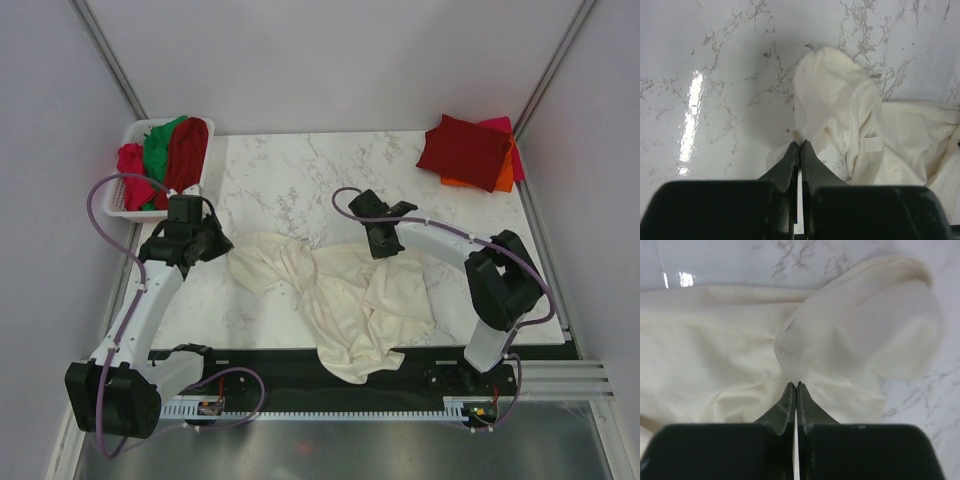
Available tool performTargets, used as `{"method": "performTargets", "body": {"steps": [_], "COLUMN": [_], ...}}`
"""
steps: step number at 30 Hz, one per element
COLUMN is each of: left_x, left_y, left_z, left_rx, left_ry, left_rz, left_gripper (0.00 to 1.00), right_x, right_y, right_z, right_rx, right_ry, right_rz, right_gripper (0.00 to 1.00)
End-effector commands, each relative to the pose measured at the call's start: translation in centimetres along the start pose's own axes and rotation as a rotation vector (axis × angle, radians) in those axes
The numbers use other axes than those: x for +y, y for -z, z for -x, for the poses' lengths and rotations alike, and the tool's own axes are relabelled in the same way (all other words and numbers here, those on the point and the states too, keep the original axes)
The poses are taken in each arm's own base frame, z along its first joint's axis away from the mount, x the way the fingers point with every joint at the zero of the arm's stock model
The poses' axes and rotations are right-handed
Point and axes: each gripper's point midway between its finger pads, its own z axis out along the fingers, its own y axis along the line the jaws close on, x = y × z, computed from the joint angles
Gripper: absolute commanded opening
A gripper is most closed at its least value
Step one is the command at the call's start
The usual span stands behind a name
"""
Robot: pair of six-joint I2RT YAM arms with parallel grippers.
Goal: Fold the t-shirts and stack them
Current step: Flatten the tshirt out
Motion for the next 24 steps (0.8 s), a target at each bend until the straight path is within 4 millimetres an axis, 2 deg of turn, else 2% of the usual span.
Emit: {"method": "performTargets", "body": {"steps": [1,2,3,4,5,7,8,10,11,12,14,15,16,17,18,19,20,21,23,24], "left_x": [0.0,-0.1,0.2,0.0,0.1,0.8,0.9,2.5,2.7,3.3,4.1,4.7,4.8,4.8,4.5,4.4,3.9,3.8,3.5,3.4], "left_y": [0.9,1.0,1.2,1.7,2.1,2.9,3.3,3.4,3.5,3.8,3.9,4.0,3.9,3.8,3.3,3.1,2.8,2.4,2.1,2.0], "left_z": [1.4,1.5,1.7,2.4,3.0,4.4,4.7,5.2,5.3,5.4,5.0,4.8,4.6,4.4,4.1,3.9,3.6,3.2,2.8,2.7], "left_rx": [-0.06,-0.058,-0.054,-0.069,-0.086,-0.13,-0.143,-0.172,-0.181,-0.201,-0.218,-0.23,-0.226,-0.218,-0.193,-0.179,-0.155,-0.134,-0.117,-0.113], "left_ry": [-0.029,-0.04,-0.033,-0.03,-0.025,0.001,0.024,0.083,0.093,0.1,0.111,0.115,0.112,0.111,0.111,0.106,0.102,0.099,0.093,0.09], "left_rz": [-0.012,-0.015,-0.007,-0.011,-0.008,0.023,0.023,0.081,0.083,0.106,0.142,0.164,0.166,0.164,0.151,0.141,0.114,0.105,0.085,0.077], "left_gripper": [0.02,0.02,0.02,0.02,0.02,0.02,0.02,0.02,0.02,0.02,0.02,0.02,0.02,0.02,0.02,0.02,0.02,0.02,0.02,0.02], "right_x": [-5.5,-7.6,-9.3,-11.1,-13.4,-15.8,-17.7,-19.5,-20.1,-21.6,-23.2,-23.5,-23.1,-23.3,-21.9,-21.2,-20.6,-20.3,-20.2,-20.0], "right_y": [6.7,7.4,8.1,9.5,9.6,10.9,10.5,9.9,9.5,9.0,7.7,7.1,5.9,5.0,3.8,2.7,2.2,1.6,1.9,2.4], "right_z": [5.6,6.3,6.0,6.3,5.9,5.6,4.8,2.9,2.0,1.1,-2.0,-2.5,-4.4,-5.4,-5.1,-6.0,-6.0,-6.1,-4.7,-3.4], "right_rx": [-0.187,-0.197,-0.187,-0.221,-0.219,-0.264,-0.245,-0.222,-0.207,-0.19,-0.138,-0.142,-0.102,-0.078,-0.072,-0.028,-0.008,0.015,-0.012,-0.055], "right_ry": [-0.05,-0.093,-0.102,-0.145,-0.201,-0.313,-0.371,-0.437,-0.457,-0.503,-0.587,-0.622,-0.646,-0.686,-0.71,-0.706,-0.701,-0.7,-0.709,-0.716], "right_rz": [-0.114,-0.141,-0.163,-0.183,-0.227,-0.263,-0.304,-0.347,-0.363,-0.394,-0.433,-0.426,-0.41,-0.386,-0.286,-0.264,-0.237,-0.231,-0.205,-0.167], "right_gripper": [0.0,0.0,0.0,0.0,0.0,0.0,0.0,0.0,0.0,0.0,0.0,0.0,0.0,0.0,0.19,0.41,0.87,0.98,0.98,0.98]}}
